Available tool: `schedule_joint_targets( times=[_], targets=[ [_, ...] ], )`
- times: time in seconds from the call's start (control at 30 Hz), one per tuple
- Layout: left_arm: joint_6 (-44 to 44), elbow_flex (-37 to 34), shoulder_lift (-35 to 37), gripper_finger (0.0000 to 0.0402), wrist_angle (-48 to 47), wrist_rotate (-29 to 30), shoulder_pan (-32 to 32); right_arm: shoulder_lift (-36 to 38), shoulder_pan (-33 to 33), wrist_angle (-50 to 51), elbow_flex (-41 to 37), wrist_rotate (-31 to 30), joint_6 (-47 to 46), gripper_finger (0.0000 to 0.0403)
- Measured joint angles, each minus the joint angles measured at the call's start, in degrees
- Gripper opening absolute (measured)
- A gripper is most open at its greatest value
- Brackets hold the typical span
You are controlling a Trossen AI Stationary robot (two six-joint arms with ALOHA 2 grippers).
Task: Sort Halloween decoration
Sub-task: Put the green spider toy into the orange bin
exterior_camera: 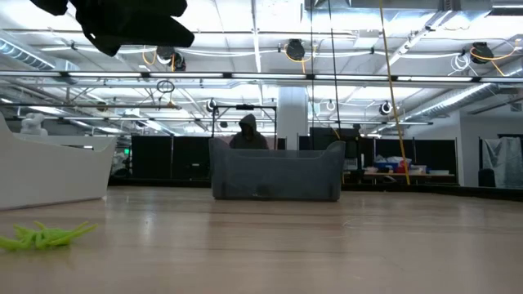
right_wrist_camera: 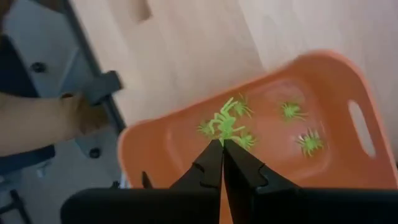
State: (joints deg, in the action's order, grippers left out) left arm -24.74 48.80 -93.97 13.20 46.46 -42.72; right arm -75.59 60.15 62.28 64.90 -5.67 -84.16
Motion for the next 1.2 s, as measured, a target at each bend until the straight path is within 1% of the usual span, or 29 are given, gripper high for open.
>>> schedule_joint_targets(
  times=[0.1,0.2,0.27,0.4,0.47,0.6,0.77,0.83,0.9,0.97,1.03,1.1,1.2],
  targets=[
    [-0.22,0.00,-0.15,0.0215,0.24,0.00,-0.03,-1.86,1.06,0.13,-0.53,0.14,-3.32,0.0000],
    [-0.14,0.00,-0.13,0.0215,0.82,-1.29,-0.05,-4.29,1.73,0.89,-1.41,2.08,-5.50,0.0000],
    [1.38,0.06,-0.13,0.0215,2.05,-2.02,-0.22,-6.01,1.87,2.40,-1.92,3.14,-7.40,0.0000],
    [4.37,1.91,-0.13,0.0215,1.84,-2.88,-0.54,-9.54,1.85,3.99,-1.92,3.04,-9.19,0.0006],
    [5.57,2.87,-0.13,0.0215,1.61,-4.32,-0.60,-10.55,1.85,3.71,-1.92,3.04,-9.27,0.0020],
    [7.37,4.12,-0.13,0.0215,0.71,-6.02,-1.72,-10.51,1.85,3.92,-1.92,2.97,-10.30,0.0065],
    [6.11,4.80,-0.13,0.0215,-3.20,-6.58,-3.55,-9.24,2.60,4.25,-1.66,2.54,-13.38,0.0112],
    [4.61,4.84,-0.28,0.0215,-4.38,-7.18,-4.22,-9.19,3.31,4.36,-0.61,-0.02,-14.12,0.0123],
    [4.09,4.87,-1.09,0.0215,-4.75,-7.46,-4.76,-9.19,4.18,4.11,1.04,-4.29,-14.29,0.0126],
    [4.05,4.87,-2.25,0.0215,-4.71,-8.33,-5.11,-9.19,4.93,3.49,2.64,-10.38,-14.22,0.0127],
    [3.08,4.87,-3.67,0.0215,-4.66,-10.55,-5.14,-9.19,5.79,1.97,3.73,-17.68,-13.07,0.0125],
    [1.75,4.87,-5.25,0.0213,-4.73,-12.15,-5.09,-9.25,6.38,-1.28,4.15,-25.31,-9.36,0.0123],
    [1.08,5.67,-8.12,0.0202,-5.00,-13.79,-5.07,-9.69,6.42,-7.38,4.09,-33.81,0.16,0.0122]
  ],
)
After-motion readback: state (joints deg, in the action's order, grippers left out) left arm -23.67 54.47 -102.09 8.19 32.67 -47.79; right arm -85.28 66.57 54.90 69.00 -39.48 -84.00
